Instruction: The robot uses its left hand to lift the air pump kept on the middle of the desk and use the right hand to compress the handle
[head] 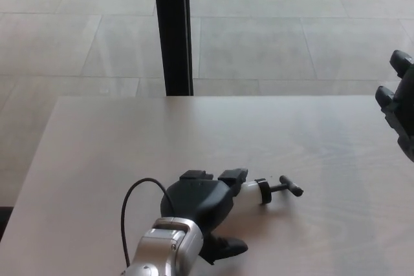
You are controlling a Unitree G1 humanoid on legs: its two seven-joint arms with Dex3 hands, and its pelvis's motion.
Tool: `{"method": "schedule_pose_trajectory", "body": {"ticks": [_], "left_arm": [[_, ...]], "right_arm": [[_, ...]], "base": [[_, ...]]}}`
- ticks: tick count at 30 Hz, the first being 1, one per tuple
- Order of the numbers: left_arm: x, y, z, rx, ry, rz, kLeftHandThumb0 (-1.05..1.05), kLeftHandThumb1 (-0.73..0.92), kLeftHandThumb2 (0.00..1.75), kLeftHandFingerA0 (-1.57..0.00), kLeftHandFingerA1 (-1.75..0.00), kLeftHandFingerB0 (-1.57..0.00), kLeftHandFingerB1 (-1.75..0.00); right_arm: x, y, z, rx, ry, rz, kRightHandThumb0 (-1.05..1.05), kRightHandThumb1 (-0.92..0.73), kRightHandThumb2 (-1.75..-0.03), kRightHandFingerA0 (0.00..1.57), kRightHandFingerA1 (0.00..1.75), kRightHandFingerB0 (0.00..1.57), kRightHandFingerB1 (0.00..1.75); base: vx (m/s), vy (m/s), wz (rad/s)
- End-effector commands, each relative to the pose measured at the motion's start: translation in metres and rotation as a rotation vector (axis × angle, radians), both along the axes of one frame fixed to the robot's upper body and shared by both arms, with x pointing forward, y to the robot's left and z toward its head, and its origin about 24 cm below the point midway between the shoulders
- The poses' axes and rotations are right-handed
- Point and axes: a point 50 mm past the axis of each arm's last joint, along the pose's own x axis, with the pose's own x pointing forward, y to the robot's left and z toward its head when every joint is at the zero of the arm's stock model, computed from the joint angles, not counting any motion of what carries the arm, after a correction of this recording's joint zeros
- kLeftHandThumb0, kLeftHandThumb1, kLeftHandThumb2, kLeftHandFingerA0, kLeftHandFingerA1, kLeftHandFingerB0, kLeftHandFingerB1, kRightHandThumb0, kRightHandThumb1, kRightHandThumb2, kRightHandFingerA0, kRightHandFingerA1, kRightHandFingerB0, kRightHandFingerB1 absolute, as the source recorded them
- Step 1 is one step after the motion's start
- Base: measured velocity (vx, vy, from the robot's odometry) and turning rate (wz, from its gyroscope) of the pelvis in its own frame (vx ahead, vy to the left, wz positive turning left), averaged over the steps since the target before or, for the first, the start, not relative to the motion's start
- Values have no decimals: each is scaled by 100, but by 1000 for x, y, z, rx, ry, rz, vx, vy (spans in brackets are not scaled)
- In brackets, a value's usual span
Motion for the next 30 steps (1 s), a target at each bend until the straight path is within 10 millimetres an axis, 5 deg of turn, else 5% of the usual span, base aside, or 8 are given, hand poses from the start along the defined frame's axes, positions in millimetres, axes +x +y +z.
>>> {"method": "schedule_pose_trajectory", "body": {"ticks": [1,6,7,16,25,26,27,30], "left_arm": [[10,35,-9,20,529,89,-90,48,95,0,-16,-3,0],[13,40,-2,66,495,78,-92,52,95,0,-15,0,0],[15,41,1,71,483,78,-92,52,94,0,-13,0,0],[30,80,64,-147,106,125,-94,57,95,0,-12,0,0],[27,197,165,-1323,-201,216,-105,81,114,0,-15,0,-2],[23,207,171,-1402,-237,204,-87,88,67,0,-3,0,-19],[14,237,179,-1582,-278,206,-104,85,116,0,-13,0,0],[-7,289,182,-1780,-369,270,-105,81,116,0,-9,0,0]], "right_arm": [[-2,-6,0,-13,12,-9,-78,-86,-123,0,24,3,26],[-2,-6,-1,-14,24,-9,-85,-83,-100,1,17,2,23],[-2,-6,-1,-18,26,-11,-80,-86,-124,0,24,3,26],[-4,-17,1,-48,27,-18,-85,-88,-124,0,20,3,23],[-14,-61,15,-96,3,-78,-97,-92,-128,0,14,1,13],[-18,-70,18,-106,-6,-107,-98,-90,-126,0,15,5,16],[-24,-86,23,-121,-15,-142,-94,-91,-128,0,18,1,17],[-36,-115,34,-141,-18,-214,-88,-92,-129,0,20,0,18]], "base": [[0,0,0],[0,0,0],[0,0,0],[0,0,0],[0,0,0],[0,0,0],[0,0,0],[0,0,0]]}}
